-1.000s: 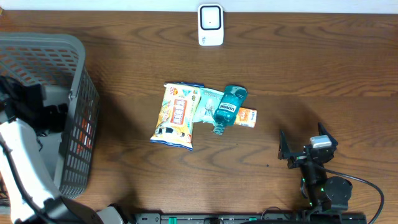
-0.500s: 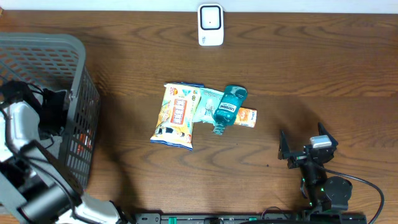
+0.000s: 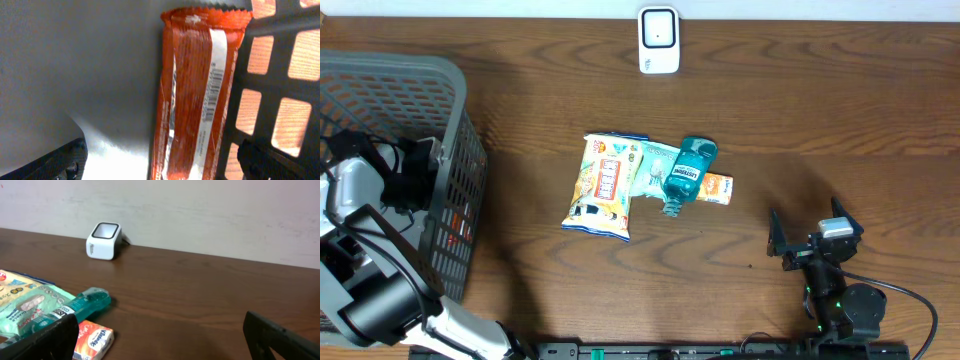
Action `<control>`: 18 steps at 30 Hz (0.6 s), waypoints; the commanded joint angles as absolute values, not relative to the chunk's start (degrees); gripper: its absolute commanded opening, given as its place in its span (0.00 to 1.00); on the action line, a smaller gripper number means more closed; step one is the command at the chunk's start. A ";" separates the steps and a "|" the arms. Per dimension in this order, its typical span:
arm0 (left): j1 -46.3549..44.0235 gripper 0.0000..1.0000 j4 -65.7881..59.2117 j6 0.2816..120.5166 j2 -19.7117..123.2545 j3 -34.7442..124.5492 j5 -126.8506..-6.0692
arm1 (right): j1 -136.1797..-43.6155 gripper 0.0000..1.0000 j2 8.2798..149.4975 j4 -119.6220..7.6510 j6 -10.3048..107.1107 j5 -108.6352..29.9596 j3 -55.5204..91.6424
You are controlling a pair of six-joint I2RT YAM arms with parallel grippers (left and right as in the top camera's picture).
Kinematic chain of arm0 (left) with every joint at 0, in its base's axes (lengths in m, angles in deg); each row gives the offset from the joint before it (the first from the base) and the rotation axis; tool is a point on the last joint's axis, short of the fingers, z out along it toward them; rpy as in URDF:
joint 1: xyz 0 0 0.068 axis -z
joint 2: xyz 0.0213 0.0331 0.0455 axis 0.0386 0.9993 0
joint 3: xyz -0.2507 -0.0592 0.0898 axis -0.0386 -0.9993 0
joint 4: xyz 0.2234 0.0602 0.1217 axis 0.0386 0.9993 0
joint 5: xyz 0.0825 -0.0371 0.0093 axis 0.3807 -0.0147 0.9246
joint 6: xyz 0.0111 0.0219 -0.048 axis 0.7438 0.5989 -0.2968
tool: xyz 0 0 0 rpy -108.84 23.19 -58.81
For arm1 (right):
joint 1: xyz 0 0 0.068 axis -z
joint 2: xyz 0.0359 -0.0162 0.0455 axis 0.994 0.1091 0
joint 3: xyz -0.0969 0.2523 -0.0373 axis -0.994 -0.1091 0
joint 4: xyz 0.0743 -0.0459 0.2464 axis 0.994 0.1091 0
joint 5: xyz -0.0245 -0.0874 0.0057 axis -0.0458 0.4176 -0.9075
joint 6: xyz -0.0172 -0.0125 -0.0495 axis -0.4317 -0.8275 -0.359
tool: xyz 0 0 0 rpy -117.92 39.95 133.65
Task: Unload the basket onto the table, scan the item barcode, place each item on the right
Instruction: 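Reach the left gripper back into the basket and grasp the red snack bar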
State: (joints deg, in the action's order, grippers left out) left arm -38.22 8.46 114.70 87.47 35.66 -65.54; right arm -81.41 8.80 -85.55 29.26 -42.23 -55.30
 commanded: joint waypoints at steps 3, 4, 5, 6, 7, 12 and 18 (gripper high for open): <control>-36.76 0.98 6.08 114.35 96.24 33.49 -58.77 | -81.69 0.99 8.45 -85.42 29.10 -42.32 -55.50; -36.32 0.98 5.77 114.31 96.79 33.49 -56.60 | -81.69 0.99 8.45 -85.42 29.10 -42.32 -55.50; -35.93 0.98 5.49 114.09 97.16 33.49 -54.64 | -81.69 0.99 8.45 -85.42 29.10 -42.32 -55.50; -35.49 0.98 5.05 113.72 97.62 33.49 -52.34 | -81.69 0.99 8.45 -85.42 29.10 -42.32 -55.50; -34.97 0.98 4.68 113.50 97.94 33.49 -50.11 | -81.69 0.99 8.45 -85.42 29.13 -42.32 -55.50; -32.56 0.98 3.96 113.52 99.23 33.49 -43.58 | -81.69 0.99 8.45 -85.42 29.10 -42.32 -55.50; -32.41 0.98 0.39 106.57 99.71 33.49 -26.83 | -81.69 0.99 8.45 -85.42 29.13 -42.32 -55.50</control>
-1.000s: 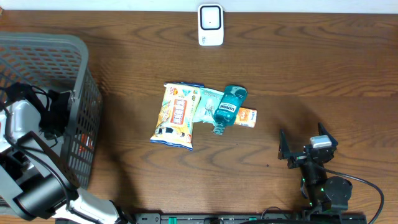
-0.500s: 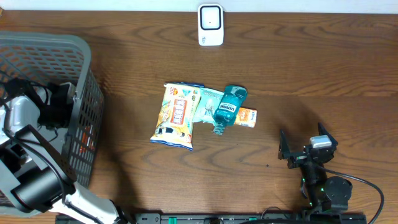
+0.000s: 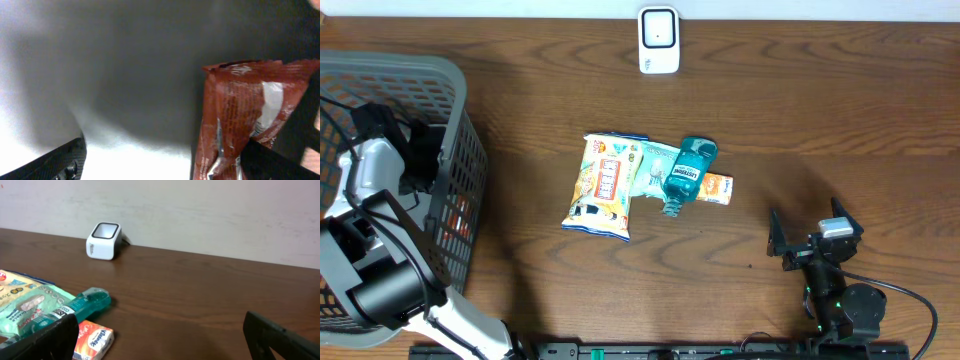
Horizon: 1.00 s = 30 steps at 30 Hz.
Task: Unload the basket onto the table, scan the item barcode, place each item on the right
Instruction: 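Reach the left gripper back into the basket and grasp the red snack bar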
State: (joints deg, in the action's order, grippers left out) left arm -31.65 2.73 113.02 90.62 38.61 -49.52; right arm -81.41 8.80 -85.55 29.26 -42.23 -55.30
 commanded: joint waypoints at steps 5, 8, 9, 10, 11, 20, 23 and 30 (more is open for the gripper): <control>-34.38 0.98 -1.44 98.97 99.69 33.49 -20.08 | -81.69 0.99 8.45 -85.42 29.13 -42.32 -55.50; -36.06 0.98 -2.53 93.04 99.65 33.49 -20.06 | -81.69 0.99 8.45 -85.42 29.13 -42.32 -55.50; -36.56 0.98 -2.93 91.27 99.58 33.49 -20.08 | -81.69 0.99 8.45 -85.42 29.10 -42.32 -55.50; -37.09 0.98 -3.19 89.24 99.43 33.52 -20.17 | -81.69 0.99 8.45 -85.42 29.13 -42.32 -55.50; -37.44 0.98 -3.34 87.77 99.21 33.56 -20.17 | -81.69 0.99 8.45 -85.42 29.13 -42.32 -55.50; -37.61 0.98 -3.30 87.97 90.29 33.95 -30.48 | -81.69 0.99 8.45 -85.42 29.10 -42.32 -55.50; -37.61 0.98 -2.38 87.91 85.62 33.93 -33.76 | -81.69 0.99 8.45 -85.42 29.10 -42.32 -55.50; -37.48 0.98 0.20 81.72 85.49 33.34 -42.15 | -81.69 0.99 8.45 -85.42 29.13 -42.32 -55.50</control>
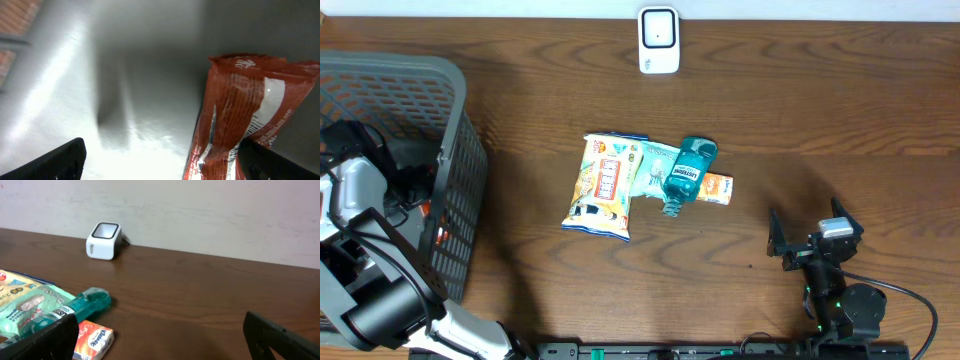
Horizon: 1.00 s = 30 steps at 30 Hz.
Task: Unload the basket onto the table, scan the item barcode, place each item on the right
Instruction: 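Reach the left gripper back into the basket and grasp the red snack bar, then lift the red snack bar out and set it left of the yellow pack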
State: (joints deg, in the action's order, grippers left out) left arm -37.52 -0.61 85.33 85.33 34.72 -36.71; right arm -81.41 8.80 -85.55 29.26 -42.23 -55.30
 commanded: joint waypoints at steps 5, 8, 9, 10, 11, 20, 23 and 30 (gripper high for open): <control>-37.42 0.98 0.44 79.97 84.92 33.47 -42.99 | -81.69 0.99 8.45 -85.42 29.13 -42.32 -55.50; -37.57 0.98 1.03 76.82 83.58 34.39 -34.51 | -81.69 0.99 8.45 -85.42 29.13 -42.32 -55.50; -37.57 0.98 1.09 76.10 83.04 34.67 -31.51 | -81.69 0.99 8.45 -85.42 29.10 -42.32 -55.50; -37.57 0.98 1.09 75.73 82.47 34.87 -29.83 | -81.69 0.99 8.45 -85.42 29.13 -42.32 -55.50; -37.55 0.98 1.03 75.73 81.81 34.98 -29.04 | -81.69 0.99 8.45 -85.42 29.10 -42.32 -55.50; -37.50 0.98 1.97 72.89 72.74 35.24 -35.58 | -81.69 0.99 8.45 -85.42 29.10 -42.32 -55.50; -37.35 0.98 4.00 70.97 71.98 35.15 -43.58 | -81.69 0.99 8.45 -85.42 29.10 -42.32 -55.50; -33.59 0.98 5.86 64.96 76.17 32.31 -44.36 | -81.69 0.99 8.45 -85.42 29.10 -42.32 -55.50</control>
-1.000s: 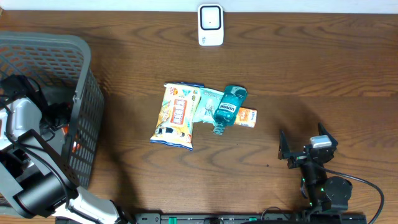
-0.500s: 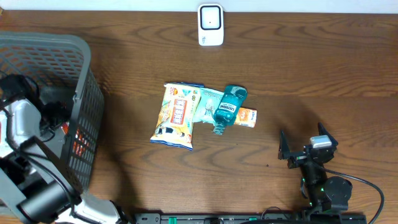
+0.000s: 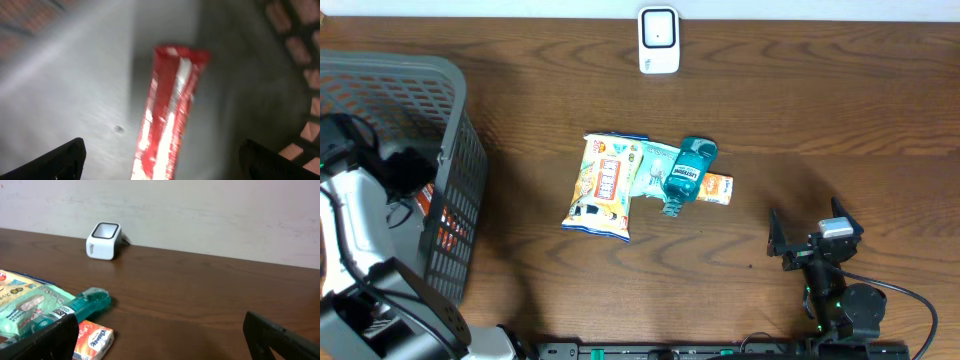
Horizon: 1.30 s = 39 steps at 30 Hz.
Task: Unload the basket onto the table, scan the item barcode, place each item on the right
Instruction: 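Lift the red snack bar out and set it left of the yellow pack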
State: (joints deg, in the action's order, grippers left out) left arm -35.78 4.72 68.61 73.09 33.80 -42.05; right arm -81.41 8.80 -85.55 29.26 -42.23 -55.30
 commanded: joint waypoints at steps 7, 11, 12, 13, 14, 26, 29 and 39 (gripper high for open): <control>-29.44 0.98 6.65 62.84 82.12 32.31 -37.87 | -81.69 0.99 8.45 -85.42 29.13 -42.32 -55.50; -28.87 0.98 7.32 62.33 84.61 32.31 -35.36 | -81.69 0.99 8.45 -85.42 29.13 -42.32 -55.50; -28.87 0.98 7.65 62.20 84.76 32.29 -34.81 | -81.69 0.99 8.45 -85.42 29.13 -42.32 -55.50; -28.87 0.98 7.74 62.22 84.92 32.29 -33.94 | -81.69 0.99 8.45 -85.42 29.13 -42.32 -55.50; -28.87 0.98 7.72 62.25 84.92 32.29 -33.24 | -81.69 0.99 8.45 -85.42 29.13 -42.32 -55.50; -28.93 0.74 1.68 62.27 84.94 22.74 -33.78 | -81.69 0.99 8.45 -85.42 29.10 -42.32 -55.50; -28.93 0.50 0.33 62.40 84.94 20.38 -33.59 | -81.69 0.99 8.45 -85.42 29.10 -42.32 -55.50; -33.24 0.08 7.50 62.90 79.76 30.67 -28.91 | -81.69 0.99 8.45 -85.42 29.10 -42.32 -55.50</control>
State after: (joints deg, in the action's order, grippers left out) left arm -30.97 4.92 62.16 80.26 27.24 -33.26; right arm -81.41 8.80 -85.55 29.26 -42.23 -55.30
